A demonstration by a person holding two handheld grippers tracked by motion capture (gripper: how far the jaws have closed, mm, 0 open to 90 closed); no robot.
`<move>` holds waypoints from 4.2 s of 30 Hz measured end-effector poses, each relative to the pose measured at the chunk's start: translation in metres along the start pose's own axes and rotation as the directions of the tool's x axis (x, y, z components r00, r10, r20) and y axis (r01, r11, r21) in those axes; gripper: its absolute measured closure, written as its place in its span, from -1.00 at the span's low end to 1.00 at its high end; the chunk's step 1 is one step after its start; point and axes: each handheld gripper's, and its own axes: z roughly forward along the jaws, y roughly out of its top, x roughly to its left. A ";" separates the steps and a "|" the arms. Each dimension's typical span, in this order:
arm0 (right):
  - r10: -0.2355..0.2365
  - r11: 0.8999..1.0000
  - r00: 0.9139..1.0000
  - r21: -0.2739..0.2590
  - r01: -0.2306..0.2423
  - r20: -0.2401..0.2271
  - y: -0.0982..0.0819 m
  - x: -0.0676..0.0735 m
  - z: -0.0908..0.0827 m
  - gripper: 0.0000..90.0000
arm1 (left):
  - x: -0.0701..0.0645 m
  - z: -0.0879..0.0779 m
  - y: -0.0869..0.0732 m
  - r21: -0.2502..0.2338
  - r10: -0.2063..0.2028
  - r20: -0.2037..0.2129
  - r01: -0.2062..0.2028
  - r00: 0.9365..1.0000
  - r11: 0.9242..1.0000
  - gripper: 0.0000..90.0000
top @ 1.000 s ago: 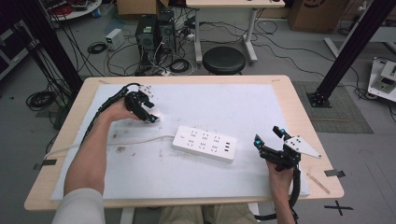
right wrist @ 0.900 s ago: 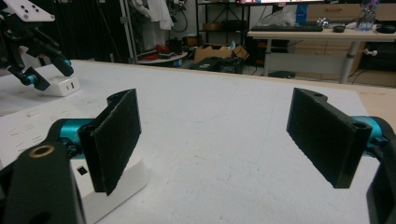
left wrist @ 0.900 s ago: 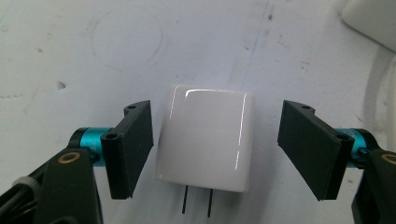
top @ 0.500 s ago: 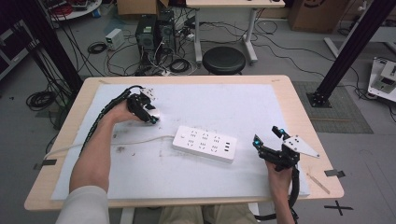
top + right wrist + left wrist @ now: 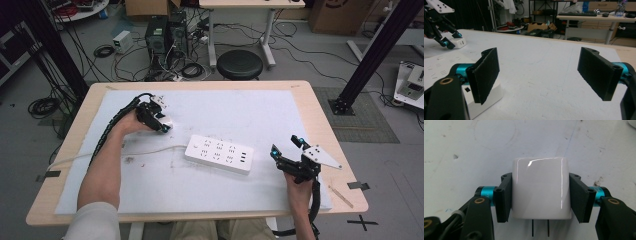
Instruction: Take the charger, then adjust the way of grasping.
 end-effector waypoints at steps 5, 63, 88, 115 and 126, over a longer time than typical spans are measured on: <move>0.000 1.000 1.000 0.000 0.000 0.000 0.000 0.000 0.000 -0.60 | -0.005 -0.003 0.000 -0.003 -0.020 -0.022 0.020 1.000 1.000 -0.06; 0.026 1.000 0.999 0.005 -0.026 -0.021 0.001 0.000 0.001 -0.60 | -0.170 -0.071 0.021 -0.389 -0.107 -0.322 -0.028 0.941 0.921 -0.06; 0.028 0.999 0.986 0.028 -0.024 -0.167 0.031 0.021 0.012 -0.60 | -0.253 -0.022 0.042 -0.418 -0.040 -0.534 -0.223 0.844 0.881 -0.06; 0.015 0.999 0.949 0.032 -0.006 -0.315 0.036 0.054 0.016 -0.60 | -0.308 0.027 0.068 -0.390 0.066 -0.710 -0.470 0.701 0.792 -0.05; 0.088 0.992 0.874 0.126 -0.031 -0.478 0.041 0.060 0.021 -0.60 | -0.318 0.032 0.069 -0.315 0.127 -0.781 -0.561 0.612 0.766 -0.05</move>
